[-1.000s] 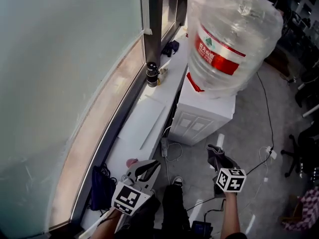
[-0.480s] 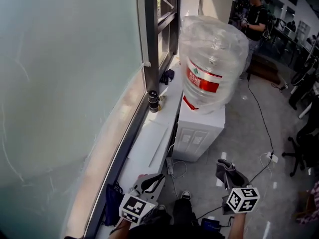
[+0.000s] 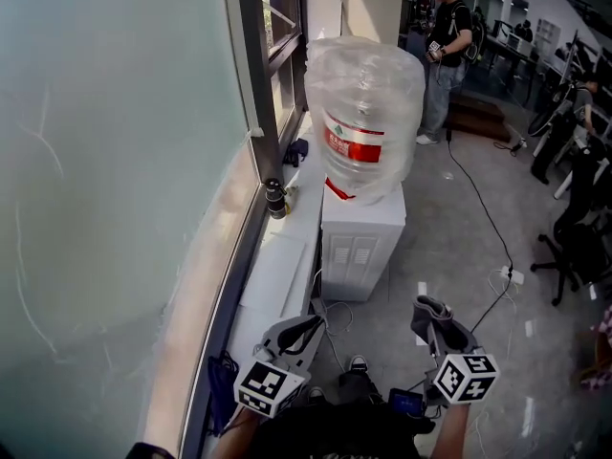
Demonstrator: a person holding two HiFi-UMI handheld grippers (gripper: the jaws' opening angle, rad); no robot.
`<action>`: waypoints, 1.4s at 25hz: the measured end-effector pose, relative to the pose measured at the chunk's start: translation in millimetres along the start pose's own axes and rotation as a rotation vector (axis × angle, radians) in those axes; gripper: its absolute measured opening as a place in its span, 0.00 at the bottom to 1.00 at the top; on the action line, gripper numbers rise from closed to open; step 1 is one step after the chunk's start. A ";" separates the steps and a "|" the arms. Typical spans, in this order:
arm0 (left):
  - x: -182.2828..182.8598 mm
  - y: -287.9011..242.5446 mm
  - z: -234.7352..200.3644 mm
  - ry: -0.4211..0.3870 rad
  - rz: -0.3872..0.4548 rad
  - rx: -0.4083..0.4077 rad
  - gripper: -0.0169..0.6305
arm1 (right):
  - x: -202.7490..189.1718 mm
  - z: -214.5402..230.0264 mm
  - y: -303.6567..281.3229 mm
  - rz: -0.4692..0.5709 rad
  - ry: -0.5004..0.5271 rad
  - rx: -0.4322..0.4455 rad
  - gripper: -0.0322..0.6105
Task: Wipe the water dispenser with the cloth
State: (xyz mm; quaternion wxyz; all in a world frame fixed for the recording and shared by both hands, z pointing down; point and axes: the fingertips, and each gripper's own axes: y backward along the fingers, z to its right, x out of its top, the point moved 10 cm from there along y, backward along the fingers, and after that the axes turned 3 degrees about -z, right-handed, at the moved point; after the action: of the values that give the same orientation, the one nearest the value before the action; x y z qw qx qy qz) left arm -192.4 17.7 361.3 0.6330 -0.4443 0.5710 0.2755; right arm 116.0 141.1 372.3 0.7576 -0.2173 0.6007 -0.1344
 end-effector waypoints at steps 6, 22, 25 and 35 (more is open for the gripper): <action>1.9 -6.9 28.1 -0.026 0.009 -0.074 0.07 | -14.6 -5.5 12.9 -0.017 0.011 -0.003 0.21; -6.0 -10.6 50.4 -0.034 0.000 -0.111 0.07 | -25.9 -5.4 14.8 -0.021 0.026 0.026 0.21; -6.6 -10.9 48.1 -0.032 0.003 -0.106 0.07 | -24.1 -3.5 13.2 -0.018 0.030 0.021 0.21; -11.4 -6.1 42.1 -0.017 0.001 -0.079 0.07 | -19.4 -1.6 9.8 -0.022 0.058 0.003 0.21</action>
State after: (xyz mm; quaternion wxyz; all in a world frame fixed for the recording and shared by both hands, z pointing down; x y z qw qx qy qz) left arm -169.3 53.6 371.9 0.6197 -0.4662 0.5546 0.3018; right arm 109.1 158.3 383.7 0.7388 -0.2186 0.6197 -0.1497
